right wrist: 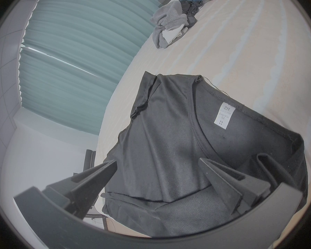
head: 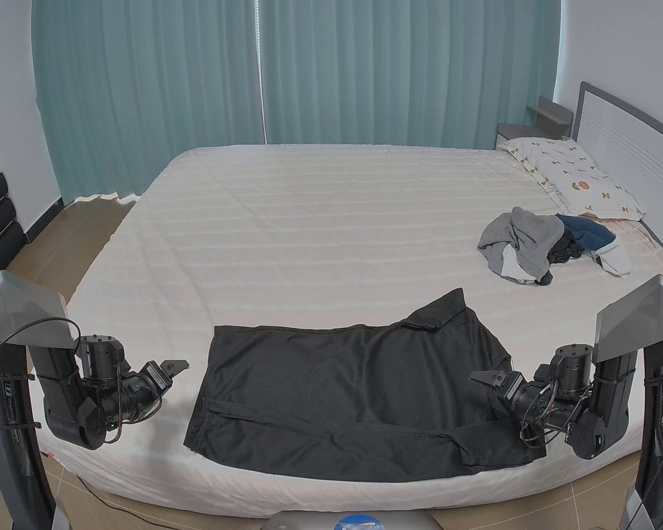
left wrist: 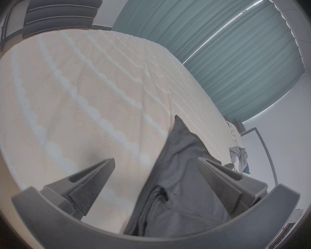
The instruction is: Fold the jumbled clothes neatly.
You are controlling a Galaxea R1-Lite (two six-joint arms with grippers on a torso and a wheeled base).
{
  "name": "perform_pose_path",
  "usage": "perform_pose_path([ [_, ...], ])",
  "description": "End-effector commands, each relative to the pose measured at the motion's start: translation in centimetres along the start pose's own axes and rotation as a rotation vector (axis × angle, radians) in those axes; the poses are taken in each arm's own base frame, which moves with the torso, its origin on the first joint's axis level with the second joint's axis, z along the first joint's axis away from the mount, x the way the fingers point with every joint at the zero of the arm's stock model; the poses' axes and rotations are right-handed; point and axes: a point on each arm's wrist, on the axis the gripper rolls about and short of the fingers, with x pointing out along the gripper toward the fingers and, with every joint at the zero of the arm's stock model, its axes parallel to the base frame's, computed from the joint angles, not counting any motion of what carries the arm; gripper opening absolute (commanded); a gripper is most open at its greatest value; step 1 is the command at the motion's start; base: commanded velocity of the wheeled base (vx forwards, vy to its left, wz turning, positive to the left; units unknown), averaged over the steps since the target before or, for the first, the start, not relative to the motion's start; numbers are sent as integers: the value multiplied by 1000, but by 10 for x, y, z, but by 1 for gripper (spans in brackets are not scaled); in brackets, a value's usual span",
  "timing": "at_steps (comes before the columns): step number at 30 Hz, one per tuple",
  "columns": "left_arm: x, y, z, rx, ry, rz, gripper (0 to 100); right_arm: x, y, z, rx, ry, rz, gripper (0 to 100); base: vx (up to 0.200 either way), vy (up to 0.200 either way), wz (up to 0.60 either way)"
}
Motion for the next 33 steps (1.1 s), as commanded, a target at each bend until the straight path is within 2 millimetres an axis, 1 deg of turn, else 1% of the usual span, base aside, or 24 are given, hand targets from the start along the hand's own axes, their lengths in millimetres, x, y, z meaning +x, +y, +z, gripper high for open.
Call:
perform_pose_path([
  [1, 0, -16, -1, -5, -8, -44, 100, 2, 2, 1, 3, -7, 14, 100, 0, 0, 0],
  [4, -2, -22, -2, -37, -12, -58, 100, 2, 2, 1, 6, -7, 14, 100, 0, 0, 0],
  [9, -5, -31, -10, -50, 13, -74, 100, 1, 2, 0, 5, -5, 14, 100, 0, 0, 0],
  [12, -5, -36, -13, -40, 23, -84, 100, 1, 2, -1, 5, -3, 13, 100, 0, -200, 0],
  [18, 0, -40, -13, -28, 18, -99, 100, 1, 2, -1, 5, -1, 14, 100, 0, -200, 0],
  [23, 12, -54, -1, -10, -71, -112, 100, 1, 3, -3, 4, 4, 13, 100, 0, 0, 0],
  [26, 16, -57, 3, -4, -80, -115, 100, 1, 3, -3, 4, 4, 13, 100, 0, 0, 0],
  [27, 26, -65, 15, 35, -91, -108, 100, 2, 3, -3, 4, 4, 13, 100, 0, 0, 0],
  [29, 32, -69, 22, 62, -93, -101, 100, 1, 2, -3, 7, 6, 11, 100, 0, 0, 0],
  [30, 40, -72, 31, 74, -96, -93, 100, 1, 3, -4, 9, 8, 10, 100, 0, 0, 0],
  [33, 62, -75, 45, 86, -90, -71, 100, 0, 3, -7, 8, 17, 8, 100, 0, 0, 0],
])
